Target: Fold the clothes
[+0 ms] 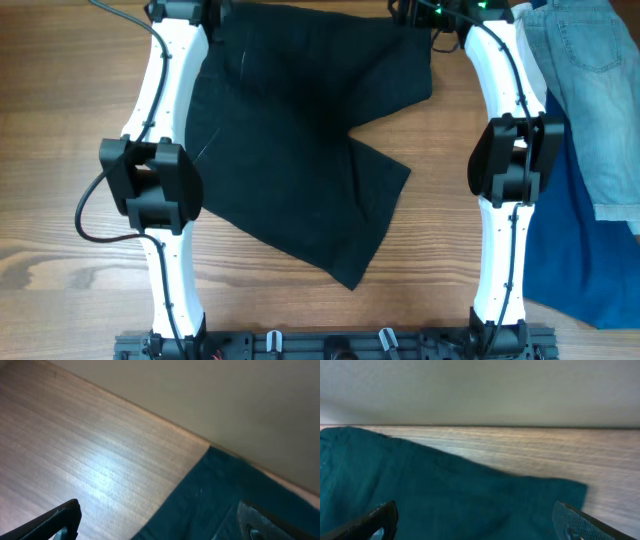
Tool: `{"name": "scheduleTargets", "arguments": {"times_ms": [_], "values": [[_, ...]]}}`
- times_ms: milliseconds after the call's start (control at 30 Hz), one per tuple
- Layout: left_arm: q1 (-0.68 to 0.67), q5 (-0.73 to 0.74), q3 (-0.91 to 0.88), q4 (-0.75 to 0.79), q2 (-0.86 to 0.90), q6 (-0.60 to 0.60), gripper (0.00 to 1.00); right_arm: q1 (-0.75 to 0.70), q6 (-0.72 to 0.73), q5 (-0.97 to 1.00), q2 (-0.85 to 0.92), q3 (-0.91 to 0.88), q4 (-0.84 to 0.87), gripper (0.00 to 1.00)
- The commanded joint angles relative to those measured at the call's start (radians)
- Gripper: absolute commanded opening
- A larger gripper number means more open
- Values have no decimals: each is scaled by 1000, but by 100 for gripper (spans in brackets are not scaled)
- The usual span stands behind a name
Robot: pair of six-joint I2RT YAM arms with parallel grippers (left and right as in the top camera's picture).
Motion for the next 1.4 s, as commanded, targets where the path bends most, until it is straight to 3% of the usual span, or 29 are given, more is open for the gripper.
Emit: {"name": "scheduleTargets", "arguments": {"times_ms": [0,167,267,400,467,600,733,867,1100,1200,1367], "values": [[21,-24,11,-38,-55,-6,100,-6,31,5,-74,6,-87,99],[19,122,11,-396,-187,-6,100,-9,39,77,-278,5,-541,100],[19,205,9,-610,-191,-6,100,-8,8,76,-295,4,-783,100],[19,245,8,-793,-191,-6,100,10,-48,77,-295,-8,-940,98],[19,247,8,-851,-191,-5,100,35,-60,79,-295,-21,-975,92],[19,247,8,-858,-191,2,100,93,-68,84,-295,-166,-960,84],[21,248,-4,-822,-190,14,99,139,-66,86,-295,-398,-855,66],[21,248,-44,-807,-190,13,99,140,-19,194,-295,-583,-728,61],[21,252,-58,-795,-190,13,100,141,-23,194,-295,-715,-600,38],[21,252,-58,-795,-190,13,100,142,-23,194,-295,-728,-587,5],[21,259,-58,-795,-190,13,100,65,-27,214,-337,-727,-578,4]]}}
